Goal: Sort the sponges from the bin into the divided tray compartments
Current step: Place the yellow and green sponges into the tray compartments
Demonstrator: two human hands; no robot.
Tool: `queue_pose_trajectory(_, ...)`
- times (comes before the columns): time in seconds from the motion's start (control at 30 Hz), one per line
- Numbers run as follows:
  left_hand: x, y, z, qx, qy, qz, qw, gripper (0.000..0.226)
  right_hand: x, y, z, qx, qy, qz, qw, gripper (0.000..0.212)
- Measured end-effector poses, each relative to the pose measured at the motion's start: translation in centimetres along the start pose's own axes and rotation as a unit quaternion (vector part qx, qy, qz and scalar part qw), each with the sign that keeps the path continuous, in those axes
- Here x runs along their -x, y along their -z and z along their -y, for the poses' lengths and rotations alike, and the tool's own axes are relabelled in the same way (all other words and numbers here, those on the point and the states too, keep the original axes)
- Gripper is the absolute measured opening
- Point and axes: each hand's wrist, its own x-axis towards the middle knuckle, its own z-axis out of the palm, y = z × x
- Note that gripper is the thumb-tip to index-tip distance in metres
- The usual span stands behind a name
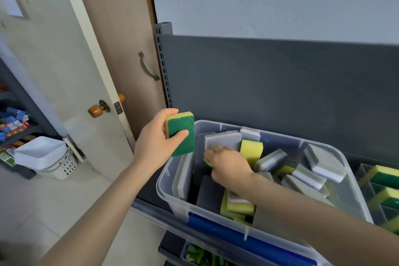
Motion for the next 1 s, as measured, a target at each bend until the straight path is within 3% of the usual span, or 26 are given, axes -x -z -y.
queue_pose_trajectory(0.1, 0.0, -0.1, 0.2, -0.003, 0.002, 0.010, 1.000, 0.046, 0.6, 1.1, -2.6, -0.122, -0.039, -0.053, 0.990, 0.046)
queue_pose_trajectory(0.23, -0.3, -0.5, 0.2, 0.004, -0.011, 0.038, 0.999, 0.038, 1.4, 2.6, -5.5, -0.263, -0.106, -0.150, 0.947, 0.036)
queue_pose_trajectory(0.3, -0.4, -0.7, 0.0, 0.008, -0.014, 0.053, 0.998, 0.038, 1.9, 3.6, -6.2, -0.380, -0.155, -0.176, 0.895, 0.033)
queue_pose_trajectory(0.4, -0.8, -1.5, -0.8, 0.019, -0.025, 0.081, 0.996, 0.037, 2.9, 5.2, -6.3, -0.570, -0.175, -0.194, 0.779, 0.035)
queue_pose_trajectory(0.47, -1.0, -2.3, -1.4, 0.032, -0.031, 0.103, 0.994, 0.035, 3.6, 5.8, -6.0, -0.623, -0.168, -0.184, 0.742, 0.033)
queue_pose_trajectory(0.53, -1.0, -3.4, -2.2, 0.045, -0.040, 0.124, 0.990, 0.034, 4.3, 5.8, -5.8, -0.625, -0.160, -0.177, 0.743, 0.028)
queue_pose_trajectory(0.7, -0.8, -6.2, -4.2, 0.065, -0.075, 0.163, 0.982, 0.041, 6.8, 5.8, -6.8, -0.537, -0.181, -0.204, 0.798, 0.027)
queue_pose_trajectory(0.83, -1.3, -8.0, -6.7, 0.079, -0.095, 0.166, 0.978, 0.029, 10.4, 7.2, -9.4, -0.528, -0.224, -0.249, 0.780, 0.030)
queue_pose_trajectory(1.0, -1.8, -10.7, -11.2, 0.083, -0.148, 0.185, 0.968, 0.034, 15.9, 8.9, -13.1, -0.474, -0.267, -0.287, 0.789, 0.043)
